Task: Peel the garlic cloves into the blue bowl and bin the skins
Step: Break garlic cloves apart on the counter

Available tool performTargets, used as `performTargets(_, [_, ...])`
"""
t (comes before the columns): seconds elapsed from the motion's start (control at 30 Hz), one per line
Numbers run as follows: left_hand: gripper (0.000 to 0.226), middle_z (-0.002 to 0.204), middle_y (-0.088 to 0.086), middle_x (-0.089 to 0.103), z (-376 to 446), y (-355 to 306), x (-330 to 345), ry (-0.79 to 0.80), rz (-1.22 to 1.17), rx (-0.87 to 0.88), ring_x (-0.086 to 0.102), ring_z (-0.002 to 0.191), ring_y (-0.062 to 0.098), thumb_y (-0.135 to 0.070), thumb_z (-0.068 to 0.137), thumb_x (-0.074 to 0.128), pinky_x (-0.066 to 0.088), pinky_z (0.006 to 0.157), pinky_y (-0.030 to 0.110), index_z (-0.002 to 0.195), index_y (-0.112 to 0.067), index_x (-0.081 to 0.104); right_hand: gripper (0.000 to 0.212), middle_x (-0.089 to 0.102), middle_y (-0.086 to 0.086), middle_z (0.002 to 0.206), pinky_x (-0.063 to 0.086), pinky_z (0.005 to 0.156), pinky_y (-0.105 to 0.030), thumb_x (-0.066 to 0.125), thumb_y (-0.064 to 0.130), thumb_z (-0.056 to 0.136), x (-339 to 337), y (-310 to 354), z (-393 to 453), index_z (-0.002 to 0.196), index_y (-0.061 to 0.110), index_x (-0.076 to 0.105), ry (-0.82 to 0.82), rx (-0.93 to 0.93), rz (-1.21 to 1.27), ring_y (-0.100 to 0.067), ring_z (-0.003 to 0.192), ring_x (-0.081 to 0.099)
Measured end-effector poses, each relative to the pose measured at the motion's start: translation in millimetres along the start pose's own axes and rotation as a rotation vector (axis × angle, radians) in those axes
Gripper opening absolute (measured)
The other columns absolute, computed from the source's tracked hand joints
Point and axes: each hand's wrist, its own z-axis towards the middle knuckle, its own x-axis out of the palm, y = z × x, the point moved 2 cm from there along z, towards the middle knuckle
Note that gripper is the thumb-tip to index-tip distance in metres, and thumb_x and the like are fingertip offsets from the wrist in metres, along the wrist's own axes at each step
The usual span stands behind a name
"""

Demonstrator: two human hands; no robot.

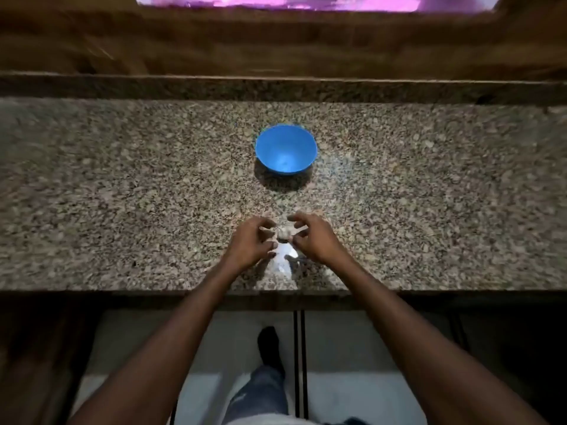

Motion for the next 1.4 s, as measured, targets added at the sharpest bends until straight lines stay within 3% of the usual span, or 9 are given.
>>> performTargets(0.1, [0.028,0.105,-0.001,0.073,8,12,5,0.011,-0.05,-0.034,0.07,0.09,0.006,-0.001,0.089,0.074,0.06,0.08,0.023,0.116,-0.011,0.073,0.041,0.07,-0.011,0.119,0.046,0.059,-0.003,0.079,0.015,0.094,17,-5,10,0.133,0.008,0.068,-0.035,0.074,0.052,-0.009,0.085,0.071])
performTargets(0.27, [0.017,0.093,-0.003,0.077,13,18,17,-0.056,-0.218,-0.126,0.074,0.086,0.008,-0.005,0.088,0.077,0.062,0.077,0.023,0.104,-0.011,0.078,0.03,0.069,-0.005,0.112,0.061,0.082,-0.026,0.083,0.022,0.09,36,-18,14,0.118,0.014,0.076,-0.12,0.052,0.081,-0.015,0.094,0.071])
performTargets(0.37, [0.015,0.091,0.002,0.079,11,13,19,-0.062,-0.434,-0.215,0.076,0.088,0.014,-0.009,0.084,0.086,0.063,0.076,0.026,0.097,-0.01,0.078,0.025,0.072,0.0,0.112,0.059,0.083,-0.018,0.081,0.013,0.091,33,-25,21,0.115,0.016,0.078,-0.102,0.091,0.175,-0.012,0.098,0.071])
performTargets(0.57, [0.01,0.091,0.008,0.079,20,12,20,-0.105,-0.55,-0.28,0.076,0.081,0.018,0.001,0.091,0.075,0.058,0.07,0.025,0.098,-0.005,0.078,0.022,0.078,0.006,0.111,0.064,0.087,-0.035,0.072,0.009,0.097,16,-42,36,0.117,0.018,0.076,-0.003,0.11,0.418,-0.007,0.103,0.074])
performTargets(0.7, [0.02,0.103,0.009,0.079,19,1,27,-0.162,-0.598,-0.315,0.077,0.097,0.025,0.002,0.088,0.078,0.064,0.083,0.038,0.107,-0.004,0.076,0.027,0.078,-0.001,0.109,0.065,0.087,-0.044,0.064,-0.005,0.098,10,-45,44,0.111,0.015,0.077,0.087,0.13,0.538,-0.02,0.1,0.076])
performTargets(0.9, [0.021,0.088,-0.005,0.081,17,-20,27,-0.278,-0.578,-0.285,0.078,0.086,0.012,0.001,0.084,0.081,0.06,0.074,0.023,0.091,-0.018,0.082,0.023,0.08,-0.004,0.109,0.064,0.079,-0.03,0.078,0.004,0.092,0,-50,49,0.114,0.012,0.079,0.183,0.095,0.623,-0.016,0.097,0.077])
performTargets(1.03, [0.018,0.085,-0.014,0.078,12,-29,31,-0.347,-0.397,-0.242,0.075,0.083,0.0,0.0,0.088,0.079,0.055,0.073,0.013,0.098,-0.014,0.082,0.024,0.081,-0.004,0.103,0.065,0.081,-0.036,0.08,0.005,0.09,-3,-52,52,0.113,0.012,0.081,0.201,0.11,0.608,-0.021,0.095,0.078])
performTargets(1.17, [0.015,0.092,-0.011,0.078,11,-23,33,-0.4,-0.215,-0.201,0.073,0.087,-0.001,-0.004,0.089,0.077,0.058,0.075,0.017,0.098,-0.016,0.082,0.023,0.081,-0.005,0.1,0.064,0.081,-0.033,0.082,0.003,0.088,-4,-49,54,0.11,0.009,0.081,0.215,0.1,0.62,-0.022,0.094,0.078])
performTargets(1.4, [0.004,0.095,0.003,0.078,15,-10,33,-0.281,-0.516,-0.316,0.075,0.092,0.018,-0.01,0.095,0.075,0.063,0.078,0.032,0.098,-0.009,0.074,0.023,0.081,-0.005,0.096,0.065,0.075,-0.035,0.082,0.003,0.088,-1,-41,52,0.111,0.007,0.081,0.186,0.124,0.622,-0.018,0.089,0.079])
